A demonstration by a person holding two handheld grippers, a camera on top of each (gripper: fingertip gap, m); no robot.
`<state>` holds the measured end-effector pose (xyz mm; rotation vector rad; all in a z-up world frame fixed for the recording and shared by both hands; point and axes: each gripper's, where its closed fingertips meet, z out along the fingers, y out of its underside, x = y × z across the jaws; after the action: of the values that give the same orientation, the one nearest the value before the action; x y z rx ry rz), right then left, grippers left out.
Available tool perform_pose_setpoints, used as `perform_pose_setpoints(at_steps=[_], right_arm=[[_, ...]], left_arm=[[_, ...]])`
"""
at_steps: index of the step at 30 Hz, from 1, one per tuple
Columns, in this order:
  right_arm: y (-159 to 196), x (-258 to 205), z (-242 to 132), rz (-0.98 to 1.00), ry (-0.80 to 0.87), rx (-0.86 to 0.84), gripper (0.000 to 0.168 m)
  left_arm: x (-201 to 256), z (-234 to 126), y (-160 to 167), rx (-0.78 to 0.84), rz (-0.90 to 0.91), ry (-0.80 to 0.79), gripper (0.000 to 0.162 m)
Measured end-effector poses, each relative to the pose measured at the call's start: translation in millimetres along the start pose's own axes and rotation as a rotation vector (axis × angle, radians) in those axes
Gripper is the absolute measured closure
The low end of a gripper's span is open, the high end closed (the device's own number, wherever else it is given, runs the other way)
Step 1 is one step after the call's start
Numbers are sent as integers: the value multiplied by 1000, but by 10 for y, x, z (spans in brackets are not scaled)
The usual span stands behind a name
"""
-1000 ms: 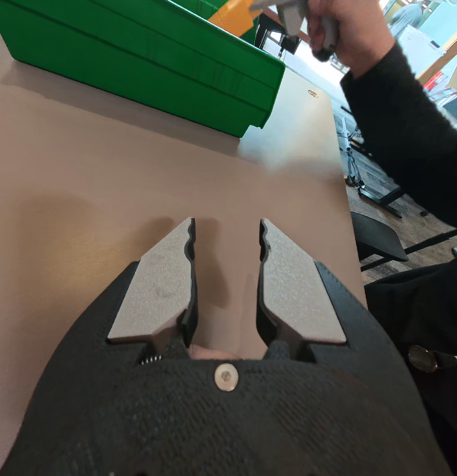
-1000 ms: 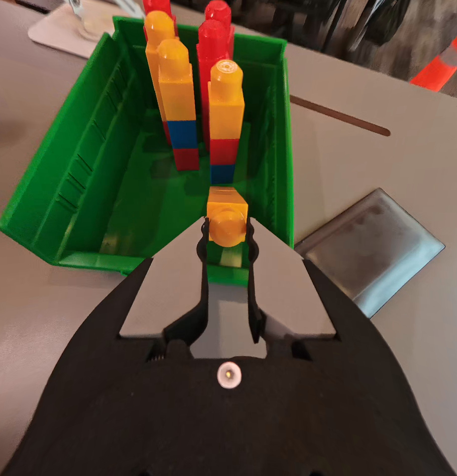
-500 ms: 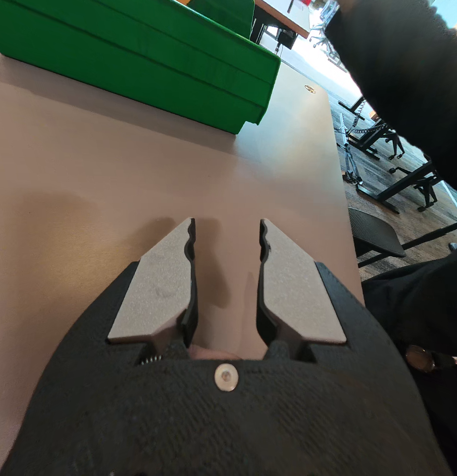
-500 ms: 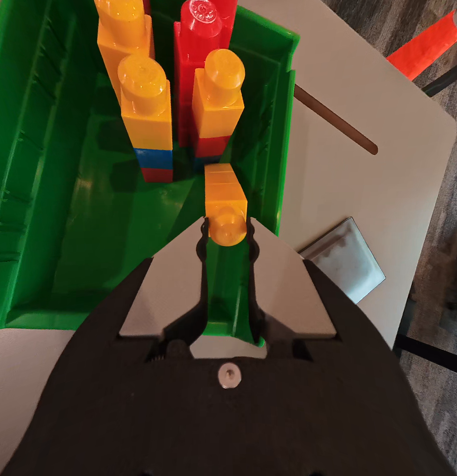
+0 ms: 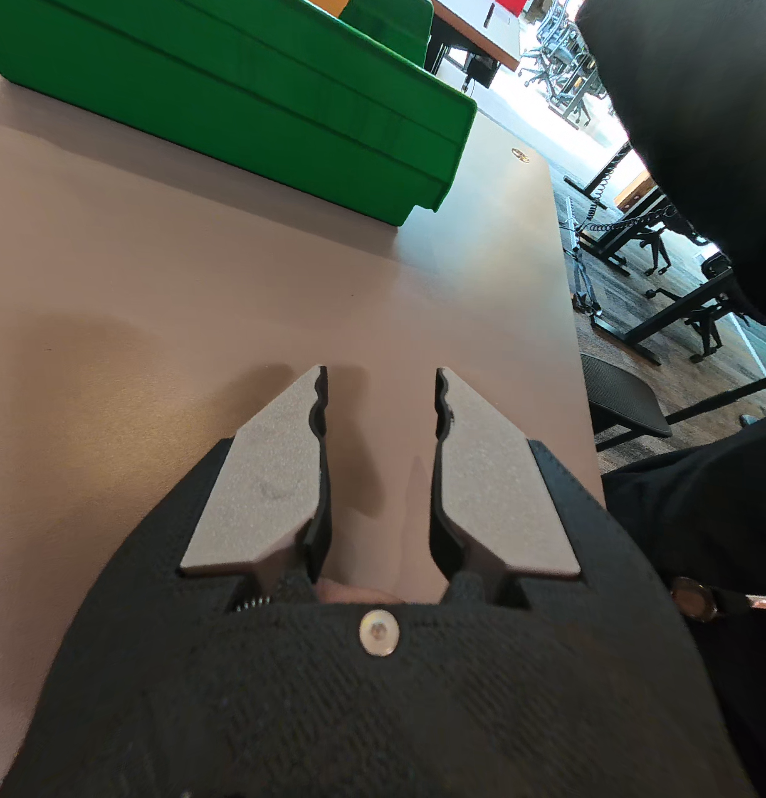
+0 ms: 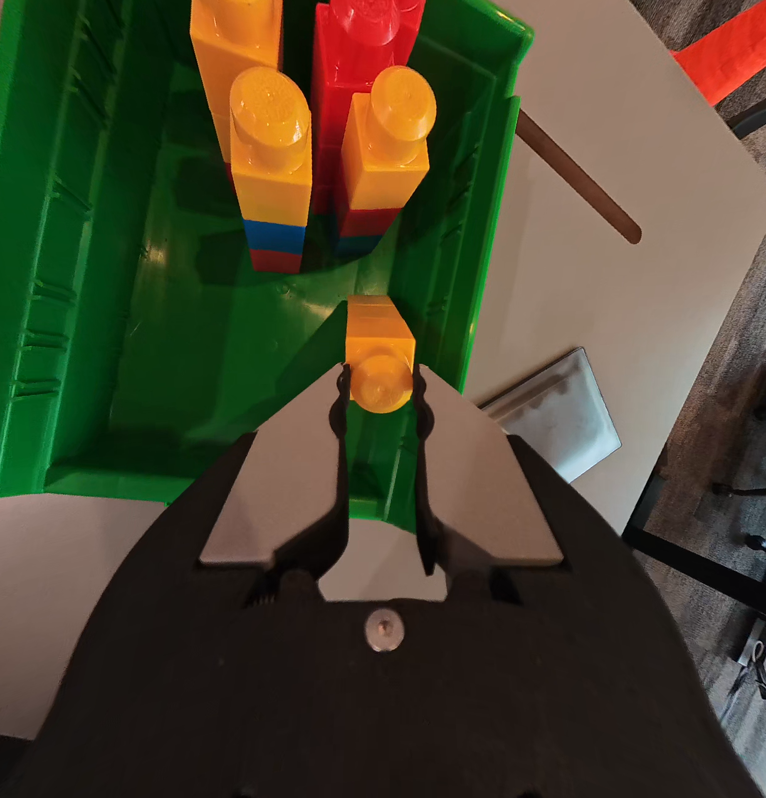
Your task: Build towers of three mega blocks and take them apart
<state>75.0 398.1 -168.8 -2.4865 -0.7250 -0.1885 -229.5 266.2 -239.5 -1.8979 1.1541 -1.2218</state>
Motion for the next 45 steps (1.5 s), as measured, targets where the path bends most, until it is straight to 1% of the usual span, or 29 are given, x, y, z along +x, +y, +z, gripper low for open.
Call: perform_pose_setpoints(at_steps=[14,15,18,23,26,29,30,31,34,36,37,38,40,41,42,43,45], right_arm=[[-233,33,85,8,33,31,141],[-252,41,97,16,32,40,141],[-294,72,129,48,37,70,128],[-260,97,174,67,36,82,126],[-329,101,76,94,42,145,123],[-554,-22,-190,94,28,281,118],[-620,-75,-281,82,30,313,118],[-676,-133,-365,70,31,333,115],[-900,-395,-668,35,8,435,109],[-1066,-714,-902,19,-69,536,105],[-1147,-963,-1027,6,-154,599,103],[-1227,-1298,-1177,-13,-288,681,103],[-1307,-2031,-1490,-46,-604,856,103],[-1299,-2294,-1518,-41,-694,887,104],[-1280,-2504,-1449,-40,-737,888,103],[-1268,-2657,-1318,-42,-739,886,100],[-1292,-2734,-939,-42,-620,907,95]], left_arm=[[16,10,19,-11,4,5,114],[17,11,20,-12,5,4,114],[22,14,24,-15,8,5,114],[26,18,31,-19,9,6,114],[30,20,33,-21,12,6,114],[27,23,36,-24,8,7,114],[26,24,37,-25,6,8,114],[25,24,37,-25,5,8,114],[21,23,35,-24,0,9,113],[20,24,38,-26,-6,11,113],[19,26,40,-28,-9,11,113],[19,28,45,-30,-12,12,113],[18,33,52,-36,-15,12,113],[18,35,55,-38,-14,11,113],[19,35,57,-39,-13,10,113],[19,33,57,-39,-11,8,112],[17,28,61,-41,-8,5,112]])
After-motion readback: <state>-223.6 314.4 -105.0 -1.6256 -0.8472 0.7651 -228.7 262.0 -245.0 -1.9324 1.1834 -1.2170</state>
